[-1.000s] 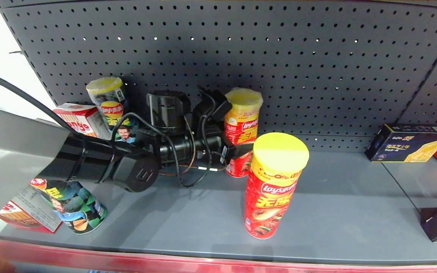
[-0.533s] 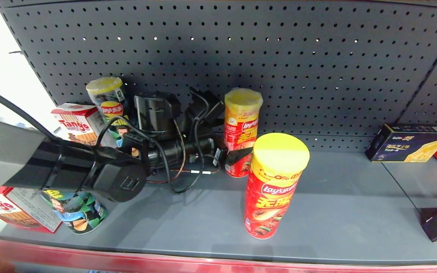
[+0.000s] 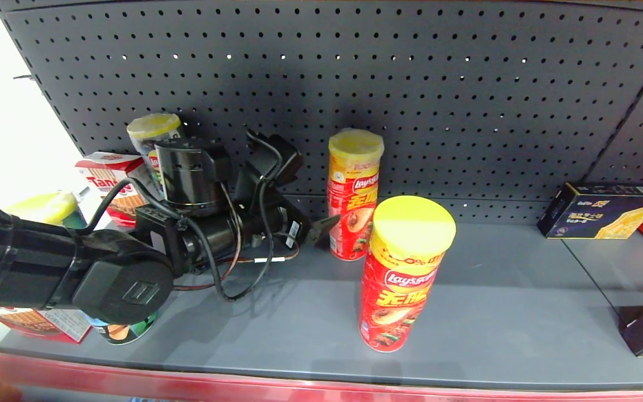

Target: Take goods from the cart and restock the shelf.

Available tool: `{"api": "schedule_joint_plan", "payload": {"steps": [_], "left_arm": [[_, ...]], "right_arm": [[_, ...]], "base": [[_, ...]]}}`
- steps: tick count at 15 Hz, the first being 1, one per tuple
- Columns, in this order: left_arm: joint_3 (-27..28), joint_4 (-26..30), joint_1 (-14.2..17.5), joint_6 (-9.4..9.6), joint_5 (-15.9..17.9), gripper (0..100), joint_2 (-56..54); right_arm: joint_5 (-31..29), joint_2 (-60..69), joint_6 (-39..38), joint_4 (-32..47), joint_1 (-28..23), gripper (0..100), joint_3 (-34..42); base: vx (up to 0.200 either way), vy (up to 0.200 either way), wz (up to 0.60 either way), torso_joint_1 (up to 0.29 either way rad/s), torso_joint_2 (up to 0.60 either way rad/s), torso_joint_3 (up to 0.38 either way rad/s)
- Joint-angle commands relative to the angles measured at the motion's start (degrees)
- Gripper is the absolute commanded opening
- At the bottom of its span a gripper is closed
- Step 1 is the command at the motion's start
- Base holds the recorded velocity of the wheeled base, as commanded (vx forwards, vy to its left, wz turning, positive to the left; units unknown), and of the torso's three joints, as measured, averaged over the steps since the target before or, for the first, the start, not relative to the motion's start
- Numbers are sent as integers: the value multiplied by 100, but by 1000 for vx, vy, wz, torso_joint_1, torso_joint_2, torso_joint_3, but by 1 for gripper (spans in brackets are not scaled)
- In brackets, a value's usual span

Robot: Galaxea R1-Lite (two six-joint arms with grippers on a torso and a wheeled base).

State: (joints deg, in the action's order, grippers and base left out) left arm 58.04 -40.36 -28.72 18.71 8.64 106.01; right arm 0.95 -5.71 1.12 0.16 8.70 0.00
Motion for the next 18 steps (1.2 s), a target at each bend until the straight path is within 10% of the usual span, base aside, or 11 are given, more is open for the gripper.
{"api": "schedule_joint_plan", "payload": {"steps": [1, 18], "left_arm": [[-21, -7, -2, -8, -12, 100, -54], [-65, -33, 165, -140, -311, 100, 60]], "right_arm": [[2, -10, 2, -7, 0, 100, 0], [2, -10, 2, 2, 0, 100, 0]], "base": [[0, 0, 0, 0, 0, 0], [0, 0, 0, 0, 0, 0]]}}
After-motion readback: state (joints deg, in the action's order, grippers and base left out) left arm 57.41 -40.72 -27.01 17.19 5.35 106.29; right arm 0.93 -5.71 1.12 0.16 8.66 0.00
